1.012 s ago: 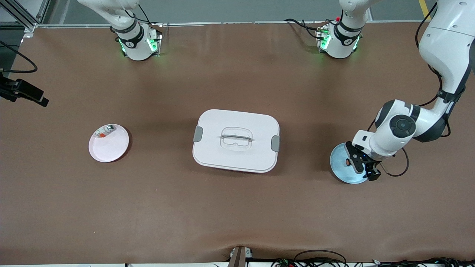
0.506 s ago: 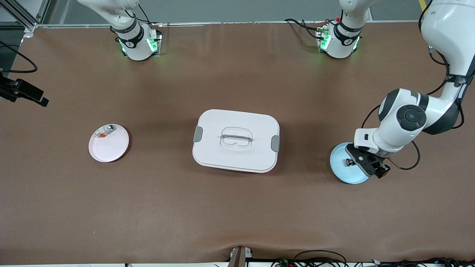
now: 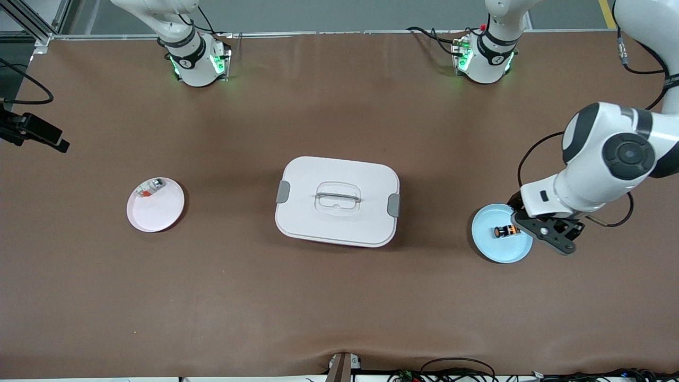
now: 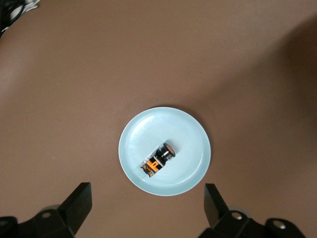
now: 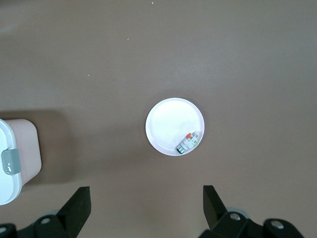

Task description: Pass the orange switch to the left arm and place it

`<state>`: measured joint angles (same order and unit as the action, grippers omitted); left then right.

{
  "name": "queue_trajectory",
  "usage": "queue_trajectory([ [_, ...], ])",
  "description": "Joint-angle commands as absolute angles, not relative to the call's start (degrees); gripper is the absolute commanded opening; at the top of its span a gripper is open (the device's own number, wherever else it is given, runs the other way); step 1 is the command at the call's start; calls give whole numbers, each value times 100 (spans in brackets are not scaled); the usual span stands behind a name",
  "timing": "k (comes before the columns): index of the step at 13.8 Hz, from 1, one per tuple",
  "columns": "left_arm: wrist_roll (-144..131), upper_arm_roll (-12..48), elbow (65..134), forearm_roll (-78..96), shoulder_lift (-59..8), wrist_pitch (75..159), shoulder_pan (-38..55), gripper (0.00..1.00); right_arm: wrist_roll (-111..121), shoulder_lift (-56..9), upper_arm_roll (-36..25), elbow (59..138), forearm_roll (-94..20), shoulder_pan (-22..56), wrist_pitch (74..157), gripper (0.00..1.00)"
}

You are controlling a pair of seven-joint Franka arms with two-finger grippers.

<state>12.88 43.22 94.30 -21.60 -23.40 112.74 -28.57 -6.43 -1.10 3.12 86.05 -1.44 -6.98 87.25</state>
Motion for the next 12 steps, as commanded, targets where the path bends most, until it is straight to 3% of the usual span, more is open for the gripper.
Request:
queue_trajectory([
  [1, 312, 4377, 9212, -1794, -2014, 10856, -2909, 100, -677, -149, 387, 8490, -229, -809, 8684, 100],
  [12, -1652, 4333, 8235, -1564, -1916, 9563, -2927, 100, -677, -149, 387, 8499, -220, -809, 8684, 100],
])
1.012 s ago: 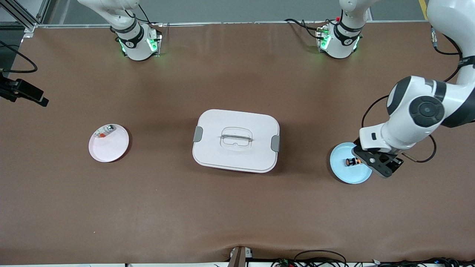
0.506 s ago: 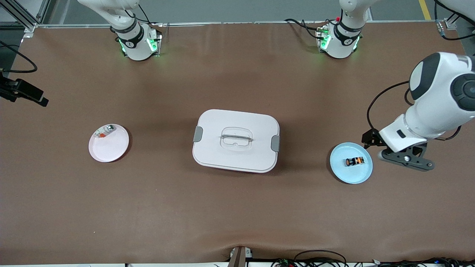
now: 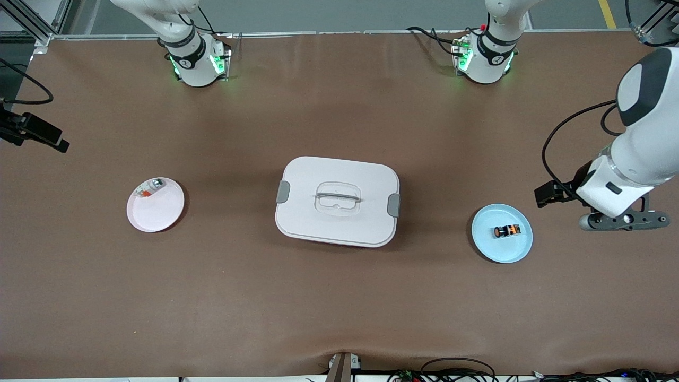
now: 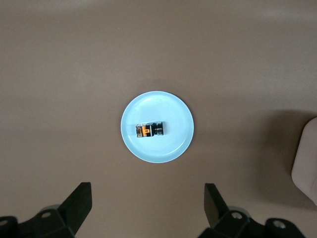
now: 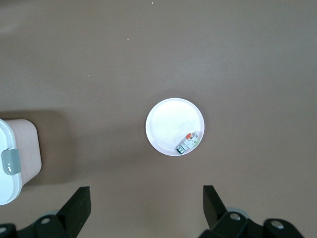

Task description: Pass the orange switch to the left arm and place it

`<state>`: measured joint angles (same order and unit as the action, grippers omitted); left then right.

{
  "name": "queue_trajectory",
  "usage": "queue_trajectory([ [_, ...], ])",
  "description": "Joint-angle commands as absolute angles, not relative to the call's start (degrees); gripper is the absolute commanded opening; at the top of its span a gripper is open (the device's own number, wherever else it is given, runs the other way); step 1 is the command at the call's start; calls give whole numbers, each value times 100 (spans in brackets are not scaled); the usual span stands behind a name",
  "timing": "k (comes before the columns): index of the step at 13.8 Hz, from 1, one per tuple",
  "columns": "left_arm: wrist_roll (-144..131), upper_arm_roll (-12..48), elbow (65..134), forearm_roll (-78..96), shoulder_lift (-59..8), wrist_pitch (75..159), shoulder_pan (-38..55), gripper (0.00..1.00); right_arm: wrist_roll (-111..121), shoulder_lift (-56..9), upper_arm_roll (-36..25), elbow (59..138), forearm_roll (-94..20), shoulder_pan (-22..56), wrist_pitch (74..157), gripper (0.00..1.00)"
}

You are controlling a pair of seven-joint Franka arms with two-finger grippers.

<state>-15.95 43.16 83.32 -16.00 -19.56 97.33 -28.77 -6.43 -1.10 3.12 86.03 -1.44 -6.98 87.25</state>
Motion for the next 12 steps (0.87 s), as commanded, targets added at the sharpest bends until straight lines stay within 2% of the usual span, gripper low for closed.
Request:
queue_trajectory([
  [1, -1652, 4324, 8235, -1582, -1899, 9554, -2962, 100, -677, -149, 387, 8490, -220, -809, 8684, 100],
  [6, -1468, 4376, 8244, -1512, -1653, 9397, -3453, 100, -677, -149, 387, 8490, -220, -809, 8684, 100],
  [12, -1301, 4351, 8296, -1310, -854, 8992, -3480, 100, -677, -149, 387, 8490, -220, -809, 8675, 100],
])
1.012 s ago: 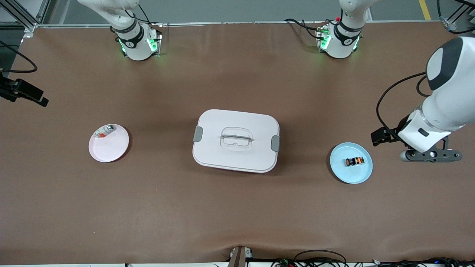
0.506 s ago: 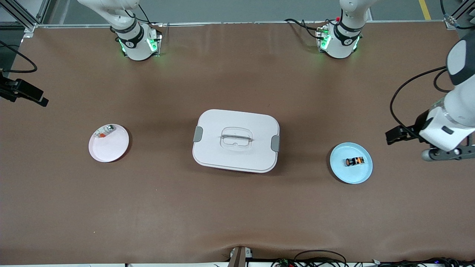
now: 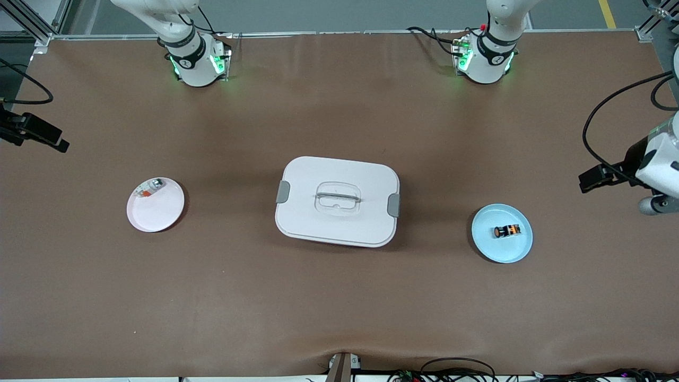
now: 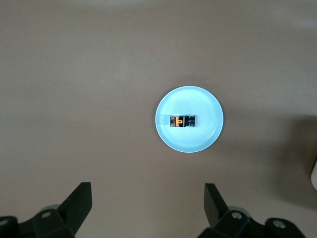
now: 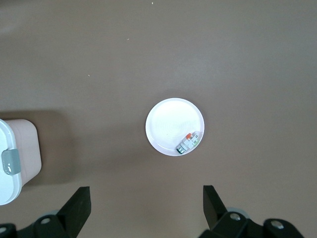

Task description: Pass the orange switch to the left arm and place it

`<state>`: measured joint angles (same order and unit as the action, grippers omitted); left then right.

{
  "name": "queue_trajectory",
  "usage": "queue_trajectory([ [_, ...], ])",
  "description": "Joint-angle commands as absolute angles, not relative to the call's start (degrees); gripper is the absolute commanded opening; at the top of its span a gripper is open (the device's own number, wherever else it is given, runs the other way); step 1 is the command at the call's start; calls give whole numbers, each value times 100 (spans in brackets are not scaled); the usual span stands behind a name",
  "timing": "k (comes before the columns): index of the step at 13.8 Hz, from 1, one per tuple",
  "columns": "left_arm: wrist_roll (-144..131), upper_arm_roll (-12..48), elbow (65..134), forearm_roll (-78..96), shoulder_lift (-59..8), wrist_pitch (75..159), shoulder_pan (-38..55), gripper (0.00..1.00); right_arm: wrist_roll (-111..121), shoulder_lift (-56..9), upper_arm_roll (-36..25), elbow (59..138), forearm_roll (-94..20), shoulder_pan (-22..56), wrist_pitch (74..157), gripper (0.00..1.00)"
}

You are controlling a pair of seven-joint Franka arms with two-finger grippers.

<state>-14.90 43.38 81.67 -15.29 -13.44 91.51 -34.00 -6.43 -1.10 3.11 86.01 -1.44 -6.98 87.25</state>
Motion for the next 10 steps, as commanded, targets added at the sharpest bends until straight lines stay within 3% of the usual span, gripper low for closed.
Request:
queue_trajectory([
  [1, -1240, 4351, 8314, -1144, -792, 8791, -3480, 100, -677, -149, 387, 8490, -220, -809, 8684, 100],
  [4, -1152, 3905, 8358, -722, -467, 8553, -3053, 100, -677, -149, 387, 8490, -220, -809, 8675, 100],
  [8, -1151, 1956, 8744, 104, 148, 8534, -1384, 100, -677, -149, 387, 8490, -220, -809, 8675, 100],
  [10, -1160, 1382, 8946, 123, 359, 8543, -724, 100, -668, -149, 378, 8482, -211, -817, 8657, 100],
])
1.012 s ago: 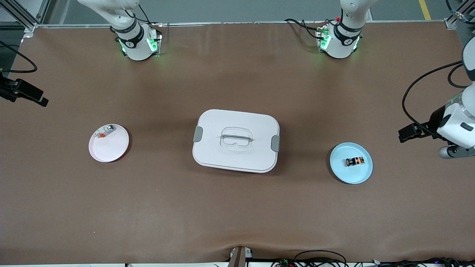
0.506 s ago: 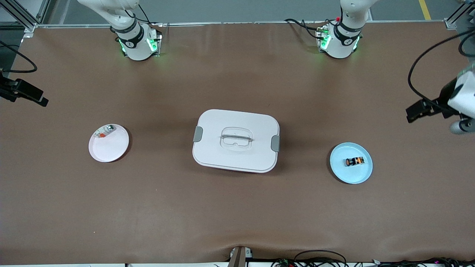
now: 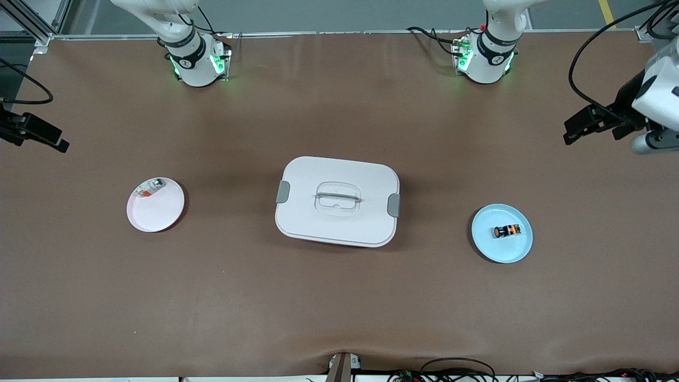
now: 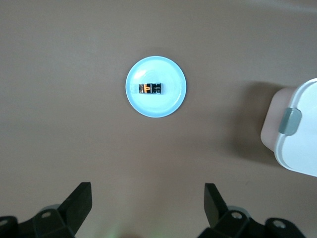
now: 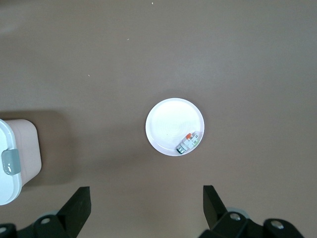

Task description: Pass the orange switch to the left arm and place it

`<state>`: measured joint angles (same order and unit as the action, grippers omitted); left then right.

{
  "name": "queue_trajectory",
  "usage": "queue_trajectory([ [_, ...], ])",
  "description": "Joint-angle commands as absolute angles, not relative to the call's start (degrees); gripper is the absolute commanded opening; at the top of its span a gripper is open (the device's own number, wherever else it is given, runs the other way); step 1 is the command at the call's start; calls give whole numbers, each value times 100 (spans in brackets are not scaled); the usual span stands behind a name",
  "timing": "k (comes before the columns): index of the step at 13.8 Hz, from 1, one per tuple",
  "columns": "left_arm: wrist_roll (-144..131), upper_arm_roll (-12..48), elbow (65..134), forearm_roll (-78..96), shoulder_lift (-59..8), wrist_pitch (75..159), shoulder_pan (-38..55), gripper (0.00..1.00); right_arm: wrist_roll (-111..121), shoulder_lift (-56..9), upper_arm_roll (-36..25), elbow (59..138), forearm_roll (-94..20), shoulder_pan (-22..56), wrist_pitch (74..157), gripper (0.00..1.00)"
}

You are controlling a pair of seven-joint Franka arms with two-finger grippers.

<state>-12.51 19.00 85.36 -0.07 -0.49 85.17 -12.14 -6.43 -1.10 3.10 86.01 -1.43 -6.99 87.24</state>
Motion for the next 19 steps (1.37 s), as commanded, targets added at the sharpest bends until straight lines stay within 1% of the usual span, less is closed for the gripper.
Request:
queue_trajectory([
  [1, -1169, 1188, 9130, 80, 473, 8604, -477, 100, -668, -149, 378, 8473, -211, -835, 8649, 100],
  [3, -1169, 880, 9499, 53, 728, 8867, -151, 100, -668, -149, 378, 8473, -211, -844, 8631, 100],
  [5, -1160, 616, 9580, 0, 800, 8903, 157, 100, -677, -149, 378, 8473, -220, -844, 8640, 100],
  [7, -1143, 589, 9571, -350, 852, 8851, 307, 100, -703, -149, 387, 8473, -220, -826, 8648, 100],
  [13, -826, 598, 9528, -387, 774, 8763, 352, 100, -694, -150, 387, 8481, -220, -844, 8648, 100],
  [15, -843, 598, 9370, -378, 669, 8763, 291, 100, -686, -150, 369, 8481, -220, -783, 8657, 100],
  [19, -844, 589, 9229, -290, 581, 8754, 281, 100, -747, -167, -69, 8481, -220, -282, 8684, 100],
])
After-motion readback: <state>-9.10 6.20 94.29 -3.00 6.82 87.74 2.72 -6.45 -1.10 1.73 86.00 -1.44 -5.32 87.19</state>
